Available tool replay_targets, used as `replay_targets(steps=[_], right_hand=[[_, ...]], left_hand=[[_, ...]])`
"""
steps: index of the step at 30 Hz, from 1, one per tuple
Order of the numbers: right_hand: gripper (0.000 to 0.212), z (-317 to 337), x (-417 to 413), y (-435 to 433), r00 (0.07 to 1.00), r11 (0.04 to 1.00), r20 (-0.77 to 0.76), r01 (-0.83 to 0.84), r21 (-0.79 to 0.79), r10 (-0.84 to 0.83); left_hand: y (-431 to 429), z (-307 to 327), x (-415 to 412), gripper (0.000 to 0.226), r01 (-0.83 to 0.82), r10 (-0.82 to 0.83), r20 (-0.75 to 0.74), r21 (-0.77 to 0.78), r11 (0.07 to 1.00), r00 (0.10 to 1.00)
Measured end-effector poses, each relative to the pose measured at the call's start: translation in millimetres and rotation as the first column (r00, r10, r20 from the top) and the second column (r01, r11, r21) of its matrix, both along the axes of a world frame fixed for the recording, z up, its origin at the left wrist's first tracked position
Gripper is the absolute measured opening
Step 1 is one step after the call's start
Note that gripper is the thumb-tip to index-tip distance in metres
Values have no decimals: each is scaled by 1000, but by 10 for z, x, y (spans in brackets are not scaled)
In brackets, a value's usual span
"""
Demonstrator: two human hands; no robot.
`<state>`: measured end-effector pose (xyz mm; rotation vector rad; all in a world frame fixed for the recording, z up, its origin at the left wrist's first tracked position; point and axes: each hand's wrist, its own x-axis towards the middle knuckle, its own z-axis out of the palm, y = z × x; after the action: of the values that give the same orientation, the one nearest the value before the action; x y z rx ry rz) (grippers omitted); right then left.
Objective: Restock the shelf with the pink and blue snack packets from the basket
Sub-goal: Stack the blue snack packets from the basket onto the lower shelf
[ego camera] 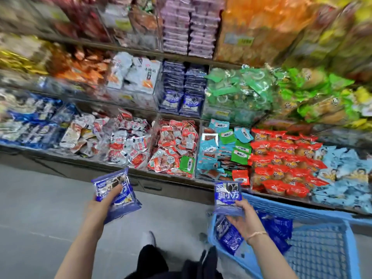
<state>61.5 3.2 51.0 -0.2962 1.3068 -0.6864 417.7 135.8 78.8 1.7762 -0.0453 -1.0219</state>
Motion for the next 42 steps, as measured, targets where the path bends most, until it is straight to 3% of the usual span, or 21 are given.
replay_targets(steps=[5,8,14,15,16,17,20,23,26,29,32,36,39,42], right_hand=[[22,173,814,-166,985,988,109,140,-57,-134],[25,345,1236,-334,989,984,113,109,-140,-94],[19,564,1782,-994,996,964,78,64,-257,-45],[20,644,1856,-1135,997,954,60,62,-292,-46],[45,655,1925,-1282,998,952,40,50,-301,-40],[20,712,2008,-1411,1000,943,-29,-3,-333,-6],[32,796,2268,-1824,975,919,-223,-91,-385,3],[30,917,2543,-2245,977,902,-214,-105,-420,14],[21,914,2815,-2666,986,894,-133,30,-448,-100],[13,886,3050,-2935,974,903,-69,170,-394,-214],[11,857,3194,-3154,945,895,-15,305,-327,-327],[6,849,3264,-3353,910,872,16,401,-280,-413],[19,895,3285,-3437,883,857,22,461,-232,-469],[26,939,3293,-3497,846,829,128,534,-166,-518]], left_hand=[[-439,272,779,36,117,-106,101,-111,987,989],[-730,406,1051,37,167,-146,163,-121,979,976],[-1369,571,1302,59,250,-225,168,-153,956,960],[-1485,607,1311,55,245,-218,156,-178,953,963],[-1593,651,1313,54,237,-211,154,-174,956,965],[-1693,674,1319,64,226,-201,160,-157,961,966],[-1949,689,1352,102,205,-185,181,-100,974,966],[-2188,710,1346,106,199,-178,191,-98,975,965],[-2395,698,1342,93,128,-103,191,-125,984,976],[-2520,595,1352,105,122,-102,158,-121,985,982],[-2545,581,1330,98,128,-111,155,-108,986,982],[-2551,625,1401,90,82,-78,39,-137,987,996],[-2577,651,1535,102,78,-79,2,-144,986,997],[-2671,734,1655,105,108,-105,30,-161,981,994]])
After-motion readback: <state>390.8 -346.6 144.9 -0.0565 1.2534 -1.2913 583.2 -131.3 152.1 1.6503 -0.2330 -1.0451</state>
